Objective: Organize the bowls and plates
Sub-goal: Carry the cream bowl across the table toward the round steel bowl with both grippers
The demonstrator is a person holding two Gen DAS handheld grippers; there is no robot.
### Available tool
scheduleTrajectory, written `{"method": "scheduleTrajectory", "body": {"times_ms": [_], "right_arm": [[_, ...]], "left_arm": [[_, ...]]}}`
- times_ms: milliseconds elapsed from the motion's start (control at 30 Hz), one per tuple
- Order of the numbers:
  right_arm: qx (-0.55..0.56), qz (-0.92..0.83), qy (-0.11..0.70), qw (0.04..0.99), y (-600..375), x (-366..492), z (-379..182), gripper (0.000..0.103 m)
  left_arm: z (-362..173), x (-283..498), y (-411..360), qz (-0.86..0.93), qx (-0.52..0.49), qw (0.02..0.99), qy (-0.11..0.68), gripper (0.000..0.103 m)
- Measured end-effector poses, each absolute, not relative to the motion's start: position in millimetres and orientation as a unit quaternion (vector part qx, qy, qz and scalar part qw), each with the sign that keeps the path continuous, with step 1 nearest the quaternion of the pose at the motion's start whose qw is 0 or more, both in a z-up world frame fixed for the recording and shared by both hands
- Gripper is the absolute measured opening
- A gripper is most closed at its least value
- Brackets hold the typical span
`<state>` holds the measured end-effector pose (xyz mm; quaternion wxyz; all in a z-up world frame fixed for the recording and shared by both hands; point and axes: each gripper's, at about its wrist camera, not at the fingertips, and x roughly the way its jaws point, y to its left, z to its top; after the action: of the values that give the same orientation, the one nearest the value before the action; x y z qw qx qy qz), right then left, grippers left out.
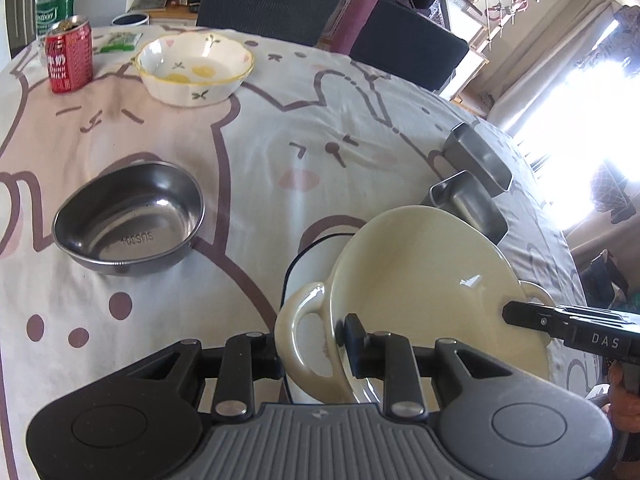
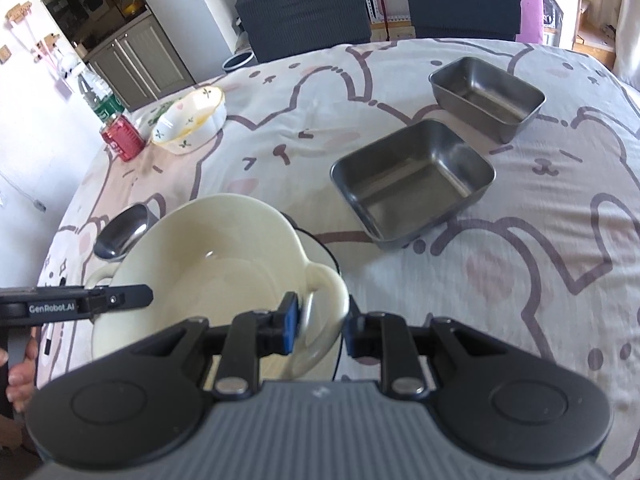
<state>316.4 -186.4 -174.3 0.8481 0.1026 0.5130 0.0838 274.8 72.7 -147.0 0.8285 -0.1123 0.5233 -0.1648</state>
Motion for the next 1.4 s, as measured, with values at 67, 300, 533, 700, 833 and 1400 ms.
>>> {"method": "scheduleTrajectory", "body": {"times_ms": [67, 300, 533, 700, 833, 1400], "right_arm": [[0.098, 0.084, 0.518, 0.846, -183.4, 317.9, -177.2, 0.027], [0.091, 0.081, 0.532, 0.838, -179.0, 322.8, -183.4, 0.027], [0.079, 0.077, 0.540, 0.835, -174.4, 326.6, -187.1, 0.027], [0.070, 0.077, 0.543, 0.833, -170.2, 329.1, -189.8, 0.027], [0.066, 0.076, 0.546, 0.832, -167.0, 330.7, -191.8, 0.027], [0.056, 0.069, 0.553, 0.828, -160.2, 337.0, -196.8, 0.027]], "left_arm": [[-150.6, 276.7, 73.6, -0.164, -0.111, 0.825, 0.529, 0.031], [-159.0, 279.6, 72.4, -0.165, -0.099, 0.819, 0.540, 0.033], [-169.3, 284.3, 74.3, -0.166, -0.105, 0.809, 0.554, 0.034], [-173.9, 286.6, 74.6, -0.165, -0.103, 0.806, 0.559, 0.035], [-177.6, 288.1, 73.0, -0.164, -0.099, 0.804, 0.563, 0.036], [-187.1, 293.6, 70.8, -0.160, -0.090, 0.799, 0.572, 0.040]]}}
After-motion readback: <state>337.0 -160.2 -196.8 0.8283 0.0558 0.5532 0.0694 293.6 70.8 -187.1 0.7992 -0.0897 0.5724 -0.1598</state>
